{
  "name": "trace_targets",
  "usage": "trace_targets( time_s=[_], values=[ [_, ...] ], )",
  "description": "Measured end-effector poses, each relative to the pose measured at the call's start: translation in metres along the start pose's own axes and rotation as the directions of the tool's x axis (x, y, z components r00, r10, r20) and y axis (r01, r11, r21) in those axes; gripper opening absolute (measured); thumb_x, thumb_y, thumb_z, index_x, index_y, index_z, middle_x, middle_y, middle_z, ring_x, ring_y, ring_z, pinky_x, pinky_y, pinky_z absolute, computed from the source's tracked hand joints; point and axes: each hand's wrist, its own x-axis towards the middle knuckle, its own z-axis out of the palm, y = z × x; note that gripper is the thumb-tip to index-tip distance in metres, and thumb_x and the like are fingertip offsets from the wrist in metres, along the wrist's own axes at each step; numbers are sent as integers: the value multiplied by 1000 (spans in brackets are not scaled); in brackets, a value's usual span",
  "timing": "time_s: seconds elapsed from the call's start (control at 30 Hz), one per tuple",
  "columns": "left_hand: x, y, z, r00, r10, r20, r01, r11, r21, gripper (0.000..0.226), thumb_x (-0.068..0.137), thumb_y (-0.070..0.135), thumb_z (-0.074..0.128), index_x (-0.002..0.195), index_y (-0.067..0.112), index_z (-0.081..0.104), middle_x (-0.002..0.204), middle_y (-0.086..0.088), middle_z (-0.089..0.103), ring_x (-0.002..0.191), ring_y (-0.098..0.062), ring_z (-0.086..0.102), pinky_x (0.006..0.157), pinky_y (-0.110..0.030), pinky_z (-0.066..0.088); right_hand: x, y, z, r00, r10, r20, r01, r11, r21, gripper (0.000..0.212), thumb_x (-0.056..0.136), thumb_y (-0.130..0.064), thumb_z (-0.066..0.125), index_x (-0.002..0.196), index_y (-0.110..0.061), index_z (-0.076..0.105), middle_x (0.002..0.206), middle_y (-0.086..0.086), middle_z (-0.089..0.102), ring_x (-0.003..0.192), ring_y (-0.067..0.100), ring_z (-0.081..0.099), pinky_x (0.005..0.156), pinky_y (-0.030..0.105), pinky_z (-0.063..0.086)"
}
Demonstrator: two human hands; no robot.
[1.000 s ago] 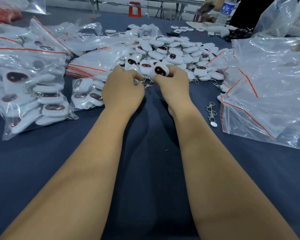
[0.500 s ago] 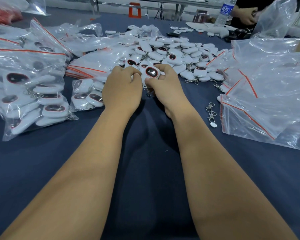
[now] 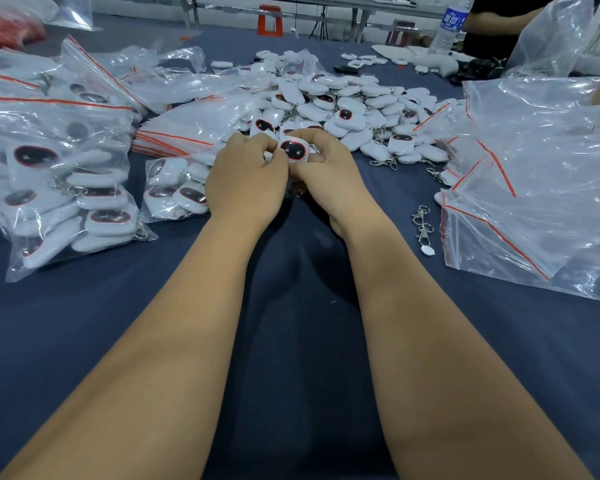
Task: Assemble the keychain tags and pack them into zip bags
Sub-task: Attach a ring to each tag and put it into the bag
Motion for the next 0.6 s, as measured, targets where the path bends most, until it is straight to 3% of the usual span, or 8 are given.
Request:
trace_targets(
  time_s=[0.2, 0.33, 0.6],
  values=[
    [1, 0, 0, 1000, 6, -5, -6, 1000, 9, 26, 97, 35, 44, 109, 24, 63, 103, 8, 44, 95, -13, 41, 76, -30, 29, 4, -1, 0, 999, 41, -20, -41, 999, -2, 27, 92, -2, 51, 113, -11, 65, 98, 7, 68, 75, 11, 63, 61, 21, 49],
    [2, -1, 1, 1000, -3, -2, 3, 999, 35, 26, 95, 34, 45, 105, 21, 65, 102, 7, 45, 92, -14, 42, 74, -30, 28, 5, 1, 0, 998, 36, -54, -39, 998, -48, 26, 94, -1, 50, 117, -3, 63, 90, 8, 64, 71, 11, 60, 61, 23, 48],
    [1, 0, 0, 1000, -3, 8, 2, 999, 37, 23, 93, 36, 46, 99, 22, 64, 100, 6, 46, 91, -17, 44, 73, -31, 28, 2, 1, -1, 997, 24, -75, -30, 996, -78, 27, 93, 0, 53, 115, -11, 64, 82, 1, 61, 74, 12, 59, 68, 21, 47]
  ],
)
